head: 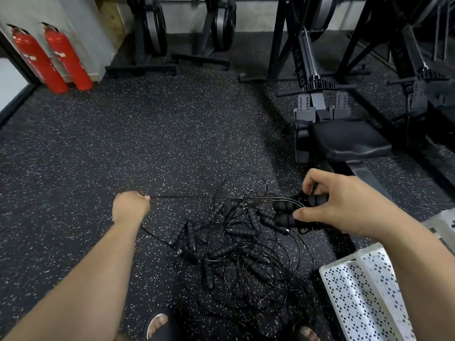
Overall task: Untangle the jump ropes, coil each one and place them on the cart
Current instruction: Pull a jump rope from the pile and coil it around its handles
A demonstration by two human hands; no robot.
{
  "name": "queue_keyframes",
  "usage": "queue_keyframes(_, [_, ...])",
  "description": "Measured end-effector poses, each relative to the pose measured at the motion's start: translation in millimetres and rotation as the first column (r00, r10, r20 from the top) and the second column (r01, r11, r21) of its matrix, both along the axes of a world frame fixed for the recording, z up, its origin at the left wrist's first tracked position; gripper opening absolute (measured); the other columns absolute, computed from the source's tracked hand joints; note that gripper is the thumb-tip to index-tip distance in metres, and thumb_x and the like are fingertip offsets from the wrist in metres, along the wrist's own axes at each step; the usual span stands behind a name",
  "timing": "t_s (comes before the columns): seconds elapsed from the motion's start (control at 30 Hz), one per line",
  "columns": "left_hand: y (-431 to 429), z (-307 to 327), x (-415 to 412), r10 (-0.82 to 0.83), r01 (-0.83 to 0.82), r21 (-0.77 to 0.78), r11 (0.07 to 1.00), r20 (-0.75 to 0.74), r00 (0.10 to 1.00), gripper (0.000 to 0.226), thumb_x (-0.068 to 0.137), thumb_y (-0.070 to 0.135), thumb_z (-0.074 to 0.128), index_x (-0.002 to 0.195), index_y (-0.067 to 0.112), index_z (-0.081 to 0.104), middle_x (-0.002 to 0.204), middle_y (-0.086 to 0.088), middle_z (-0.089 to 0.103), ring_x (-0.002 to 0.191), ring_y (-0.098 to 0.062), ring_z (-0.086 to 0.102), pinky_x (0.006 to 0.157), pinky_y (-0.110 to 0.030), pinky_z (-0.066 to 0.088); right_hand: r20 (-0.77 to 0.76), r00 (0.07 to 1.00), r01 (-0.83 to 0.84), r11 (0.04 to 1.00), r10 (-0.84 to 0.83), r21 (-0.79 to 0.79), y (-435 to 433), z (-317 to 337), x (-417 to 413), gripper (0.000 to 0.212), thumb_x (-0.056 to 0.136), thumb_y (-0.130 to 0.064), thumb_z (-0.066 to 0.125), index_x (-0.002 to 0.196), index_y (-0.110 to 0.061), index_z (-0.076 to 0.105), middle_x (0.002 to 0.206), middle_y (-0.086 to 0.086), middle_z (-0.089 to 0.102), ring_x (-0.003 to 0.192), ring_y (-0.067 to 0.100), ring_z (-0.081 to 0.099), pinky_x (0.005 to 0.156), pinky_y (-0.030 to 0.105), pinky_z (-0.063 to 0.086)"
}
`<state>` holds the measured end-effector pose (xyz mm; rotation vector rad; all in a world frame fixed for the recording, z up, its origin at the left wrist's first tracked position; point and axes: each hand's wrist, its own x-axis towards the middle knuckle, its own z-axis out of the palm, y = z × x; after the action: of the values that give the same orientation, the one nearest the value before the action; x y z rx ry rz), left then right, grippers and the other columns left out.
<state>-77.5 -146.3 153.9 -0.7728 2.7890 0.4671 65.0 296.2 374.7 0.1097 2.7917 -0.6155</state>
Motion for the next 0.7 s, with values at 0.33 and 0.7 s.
queue_keyframes(0.33, [-12.7, -12.4, 14.9, 0.147, -0.149, 0.038, 0.988, 0.051, 0.988, 0.029, 0.106, 0.025, 0.059, 0.102, -0.001, 0.07, 0.098, -0.02, 0.072, 0.095, -0.038, 0.069, 0.084, -0.039, 0.057, -0.074, 0.996, 0.051, 0.998, -0.047, 0.048, 5.1, 15.9, 6.5, 0.044, 0.074, -0.057, 0.091, 0.094, -0.038, 0.057, 0.082, -0.008, 0.074, 0.046, 0.007, 0.06, 0.051, 0.032, 0.051])
queue_keyframes(0.7, [26.4, 18.1, 12.3, -0.012, -0.011, 0.197, 0.98, 0.117, 0.993, 0.035, 0.108, 0.04, 0.06, 0.123, 0.011, 0.072, 0.125, -0.015, 0.072, 0.119, -0.037, 0.069, 0.105, -0.046, 0.055, -0.064, 0.998, 0.0, 0.999, 0.004, 0.05, 1.6, 5.9, 3.2, 0.046, 0.07, -0.059, 0.092, 0.09, -0.038, 0.056, 0.074, -0.011, 0.071, 0.063, 0.015, 0.068, 0.063, 0.039, 0.058])
